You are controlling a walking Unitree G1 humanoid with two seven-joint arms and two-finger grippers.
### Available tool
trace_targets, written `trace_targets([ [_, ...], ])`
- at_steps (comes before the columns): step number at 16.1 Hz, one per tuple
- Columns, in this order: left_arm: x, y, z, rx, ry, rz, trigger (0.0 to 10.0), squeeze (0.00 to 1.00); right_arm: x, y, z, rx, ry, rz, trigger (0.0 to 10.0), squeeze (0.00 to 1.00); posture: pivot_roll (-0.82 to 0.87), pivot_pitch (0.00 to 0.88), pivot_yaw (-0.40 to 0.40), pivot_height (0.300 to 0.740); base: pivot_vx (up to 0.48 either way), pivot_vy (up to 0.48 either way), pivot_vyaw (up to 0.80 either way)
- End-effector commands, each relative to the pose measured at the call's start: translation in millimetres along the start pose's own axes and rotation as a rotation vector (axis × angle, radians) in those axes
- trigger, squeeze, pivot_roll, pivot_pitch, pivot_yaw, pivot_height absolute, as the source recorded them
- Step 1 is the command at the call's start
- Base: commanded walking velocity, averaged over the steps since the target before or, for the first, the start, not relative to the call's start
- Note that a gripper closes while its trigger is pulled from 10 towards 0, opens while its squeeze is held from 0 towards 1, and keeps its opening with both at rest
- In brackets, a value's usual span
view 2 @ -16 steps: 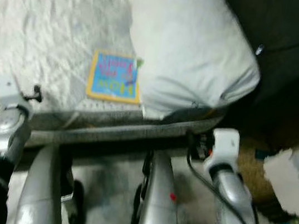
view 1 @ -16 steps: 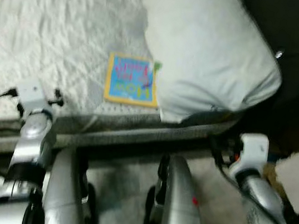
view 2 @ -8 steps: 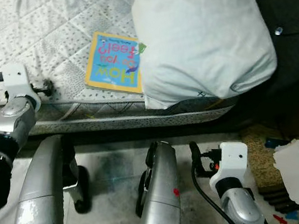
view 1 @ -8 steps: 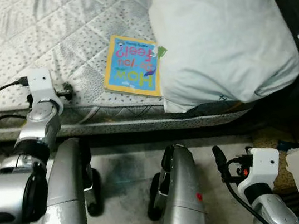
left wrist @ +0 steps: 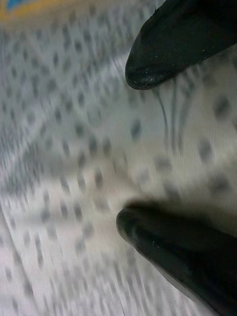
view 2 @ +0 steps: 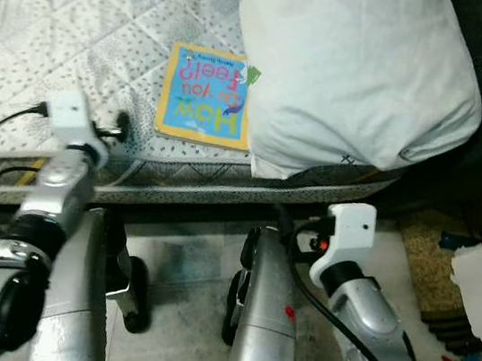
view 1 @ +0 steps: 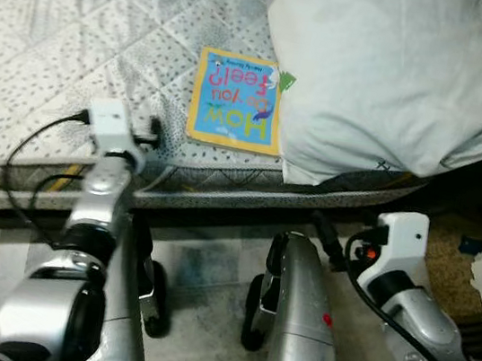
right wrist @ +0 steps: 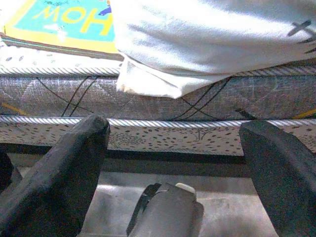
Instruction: Clean up the room
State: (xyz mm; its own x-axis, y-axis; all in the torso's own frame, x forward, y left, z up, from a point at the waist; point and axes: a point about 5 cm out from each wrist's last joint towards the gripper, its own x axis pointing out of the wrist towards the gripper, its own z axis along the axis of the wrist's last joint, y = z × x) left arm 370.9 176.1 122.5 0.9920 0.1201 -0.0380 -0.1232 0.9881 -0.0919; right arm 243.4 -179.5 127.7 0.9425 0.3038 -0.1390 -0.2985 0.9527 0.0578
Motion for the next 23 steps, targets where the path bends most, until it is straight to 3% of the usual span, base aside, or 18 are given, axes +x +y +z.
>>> trace_targets([
  [1, -6.1, -2.2, -14.0, 0.007, 0.04, -0.03, 10.0, 0.0, -2.7, -2.4, -9.1, 0.009, 0.045, -0.015, 10.0, 0.0, -0.21, 0.404, -0.058, 0.546, 0.0, 0.0, 0.0],
  [2, -6.9, -2.8, -20.8, -0.03, 0.08, -0.046, 10.0, 0.0, -0.6, -1.8, -7.5, 0.015, 0.048, -0.01, 10.0, 0.0, -0.21, 0.402, -0.058, 0.546, 0.0, 0.0, 0.0],
  [3, -7.5, -4.3, -27.5, 0.006, 0.132, -0.078, 10.0, 0.0, 0.2, -2.1, -6.4, 0.014, 0.045, -0.009, 10.0, 0.0, -0.22, 0.399, -0.058, 0.546, 0.0, 0.0, 0.0],
  [4, -7.4, -8.1, -28.7, -0.021, 0.143, -0.107, 10.0, 0.0, 0.5, -3.1, -5.4, 0.011, 0.041, -0.011, 10.0, 0.0, -0.22, 0.397, -0.057, 0.546, 0.0, 0.0, 0.0],
  [10, -11.7, -42.2, -35.5, -0.002, 0.198, -0.309, 10.0, 0.0, 6.8, -0.5, -3.9, 0.015, 0.029, -0.007, 10.0, 0.0, -0.21, 0.383, -0.055, 0.546, 0.0, 0.0, 0.0],
  [23, -16.2, -62.9, -41.5, 0.021, 0.253, -0.464, 10.0, 0.0, 19.2, 1.5, -2.4, 0.012, 0.005, 0.004, 10.0, 0.0, -0.2, 0.349, -0.052, 0.546, 0.0, 0.0, 0.0],
])
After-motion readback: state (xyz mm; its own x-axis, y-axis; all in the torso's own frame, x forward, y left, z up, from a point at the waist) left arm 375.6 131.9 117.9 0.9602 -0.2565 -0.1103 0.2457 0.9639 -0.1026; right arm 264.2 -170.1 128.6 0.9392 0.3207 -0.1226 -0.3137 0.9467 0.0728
